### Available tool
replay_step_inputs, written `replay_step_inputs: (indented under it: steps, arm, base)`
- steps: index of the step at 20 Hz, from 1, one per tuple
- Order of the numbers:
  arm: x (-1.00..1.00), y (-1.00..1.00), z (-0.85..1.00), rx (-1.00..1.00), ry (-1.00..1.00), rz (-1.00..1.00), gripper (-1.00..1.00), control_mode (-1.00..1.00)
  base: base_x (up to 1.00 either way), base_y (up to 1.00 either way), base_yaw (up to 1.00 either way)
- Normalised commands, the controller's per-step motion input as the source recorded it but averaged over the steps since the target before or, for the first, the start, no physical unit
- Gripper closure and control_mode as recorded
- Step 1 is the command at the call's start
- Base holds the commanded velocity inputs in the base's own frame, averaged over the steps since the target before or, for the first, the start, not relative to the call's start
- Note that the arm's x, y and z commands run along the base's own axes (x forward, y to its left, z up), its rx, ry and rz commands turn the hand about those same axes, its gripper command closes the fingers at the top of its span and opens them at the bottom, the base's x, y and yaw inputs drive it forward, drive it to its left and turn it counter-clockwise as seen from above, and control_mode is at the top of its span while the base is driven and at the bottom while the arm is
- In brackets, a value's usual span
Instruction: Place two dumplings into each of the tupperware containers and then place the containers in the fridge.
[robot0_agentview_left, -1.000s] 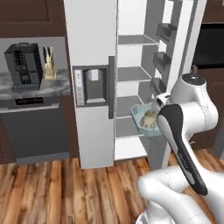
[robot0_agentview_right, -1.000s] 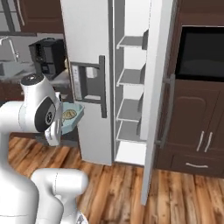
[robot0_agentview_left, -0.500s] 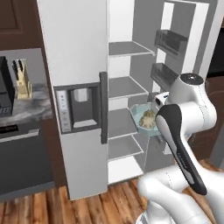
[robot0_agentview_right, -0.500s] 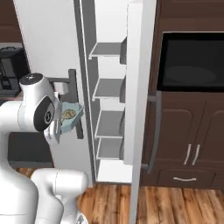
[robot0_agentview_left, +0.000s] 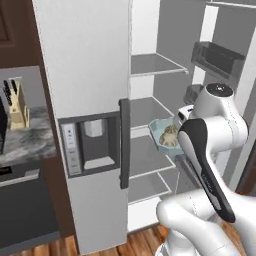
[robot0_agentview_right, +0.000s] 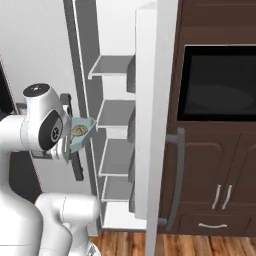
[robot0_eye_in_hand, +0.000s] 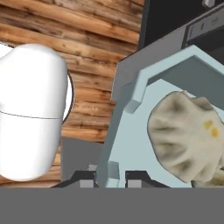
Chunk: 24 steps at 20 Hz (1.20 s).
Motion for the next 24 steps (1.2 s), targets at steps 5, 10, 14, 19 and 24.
replay_step_inputs:
  steps: [5, 10, 14, 19, 24]
  arm:
    - [0.00, 0.00, 0.00, 0.00, 0.00, 0.00, 1.00, 1.00]
    - [0.00, 0.00, 0.00, 0.00, 0.00, 0.00, 1.00, 1.00]
    - [0.00, 0.00, 0.00, 0.00, 0.00, 0.00, 1.00, 1.00]
    - [0.00, 0.00, 0.00, 0.00, 0.00, 0.00, 1.00, 1.00]
    - [0.00, 0.00, 0.00, 0.00, 0.00, 0.00, 1.00, 1.00]
  base:
    - [0.47, -0.43, 0.00]
    - [0.32, 0.00, 0.01]
    - [0.38, 0.01, 0.02]
    - [0.49, 0.06, 0.07]
    - [0.67, -0.08, 0.09]
